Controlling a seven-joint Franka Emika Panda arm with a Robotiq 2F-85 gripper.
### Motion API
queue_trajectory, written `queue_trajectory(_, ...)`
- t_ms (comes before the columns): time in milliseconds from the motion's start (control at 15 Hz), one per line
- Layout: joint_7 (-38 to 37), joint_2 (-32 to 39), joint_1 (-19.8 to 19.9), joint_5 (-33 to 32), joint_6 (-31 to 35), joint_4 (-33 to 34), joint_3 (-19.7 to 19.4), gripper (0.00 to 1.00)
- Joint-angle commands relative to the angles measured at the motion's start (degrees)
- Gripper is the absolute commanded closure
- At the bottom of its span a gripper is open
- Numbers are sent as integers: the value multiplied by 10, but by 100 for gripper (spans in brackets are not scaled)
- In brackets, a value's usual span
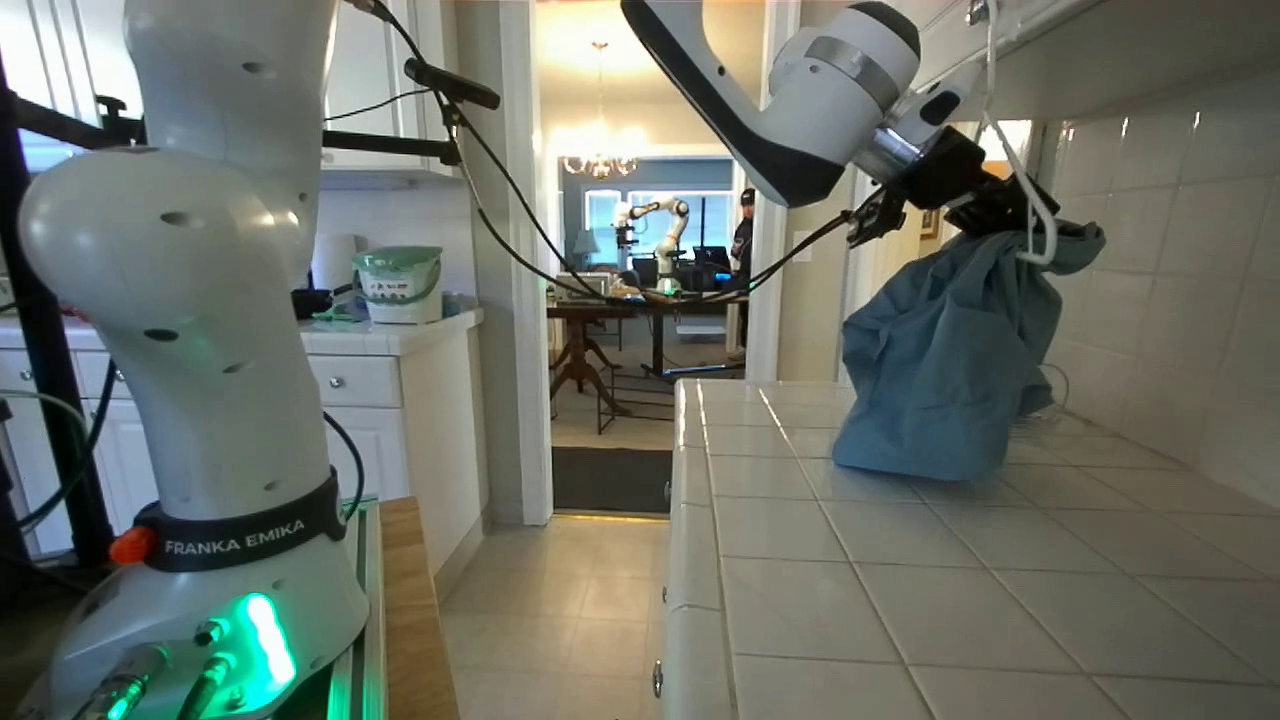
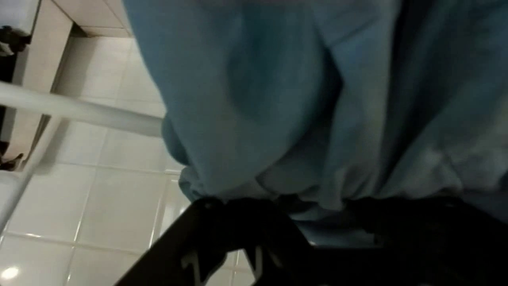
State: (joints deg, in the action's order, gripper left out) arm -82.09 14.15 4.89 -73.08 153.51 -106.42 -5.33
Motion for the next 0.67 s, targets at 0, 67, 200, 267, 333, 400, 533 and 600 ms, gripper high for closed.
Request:
queue_trajectory(0,71,-19,5,38,-43,-17,2,78)
queue_trajectory(67,79,-21,5,35,-50,-16,1,84)
queue_trajectory(200,74,-28,3,12,-49,-18,-1,98)
queue_trajectory(267,66,-30,2,5,-42,-18,-3,100)
queue_trajectory(333,53,-32,0,-10,-39,-19,-5,100)
queue_trajectory(400,36,-37,-2,-26,-38,-22,-6,100)
queue_trajectory(533,21,-47,-5,-40,-39,-29,-5,100)
queue_trajectory(600,15,-57,-5,-49,-35,-35,-5,100)
